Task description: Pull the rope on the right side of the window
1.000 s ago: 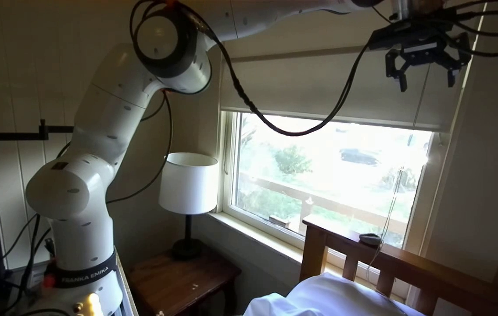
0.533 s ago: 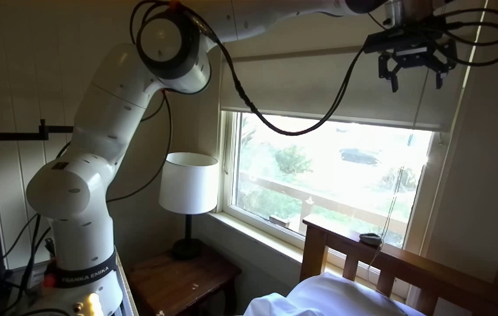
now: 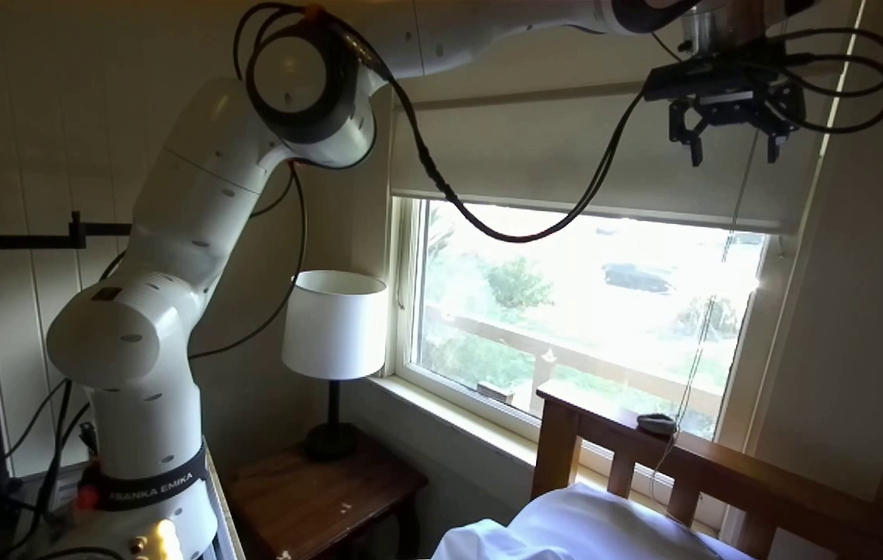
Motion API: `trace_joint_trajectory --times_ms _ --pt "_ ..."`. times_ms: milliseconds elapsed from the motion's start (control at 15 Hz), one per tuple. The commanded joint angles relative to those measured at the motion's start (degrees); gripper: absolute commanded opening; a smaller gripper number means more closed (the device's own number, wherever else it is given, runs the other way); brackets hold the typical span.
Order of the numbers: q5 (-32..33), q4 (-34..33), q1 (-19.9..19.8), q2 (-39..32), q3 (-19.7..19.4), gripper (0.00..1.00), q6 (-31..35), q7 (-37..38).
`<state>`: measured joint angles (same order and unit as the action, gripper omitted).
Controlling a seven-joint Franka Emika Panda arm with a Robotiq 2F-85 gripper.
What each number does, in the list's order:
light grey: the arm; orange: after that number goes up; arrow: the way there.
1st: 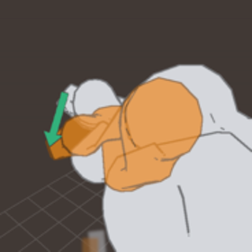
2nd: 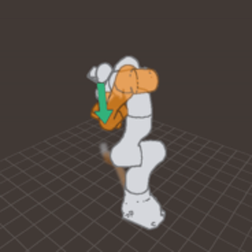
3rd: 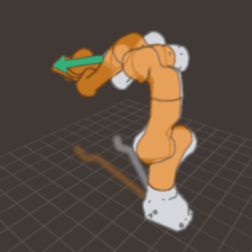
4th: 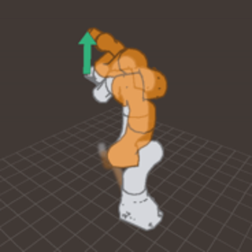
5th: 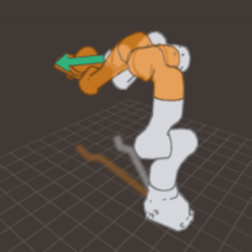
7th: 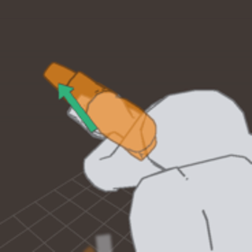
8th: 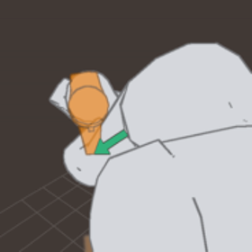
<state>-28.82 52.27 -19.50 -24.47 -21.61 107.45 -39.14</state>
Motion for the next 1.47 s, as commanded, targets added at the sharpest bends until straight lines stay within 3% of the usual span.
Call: trace_joint_trajectory --times_ms 0,267,333,400,600,1133,1200,1400 --pt "-1.63 -0.59 -0.35 -0.42 0.49 1.0 0.83 0.93" --pt "-4.31 -1.57 -1.04 -1.02 1.62 1.0 1.61 0.7" --pt "-4.85 -1.86 -1.14 -1.25 1.64 0.94 1.61 1.1" --pt "-5.44 -1.94 -1.21 -1.34 1.63 0.72 1.67 1.26" --pt "-6.67 -1.72 -1.45 -1.36 1.5 0.62 1.71 1.27" --pt "-5.05 -2.24 -1.05 -2.21 0.05 0.05 6.73 3.62" --pt "-4.95 -2.49 -1.03 -2.35 0.0 0.0 7.43 3.71" --pt "-4.96 -3.33 -1.0 -2.79 0.27 0.0 8.05 3.46"
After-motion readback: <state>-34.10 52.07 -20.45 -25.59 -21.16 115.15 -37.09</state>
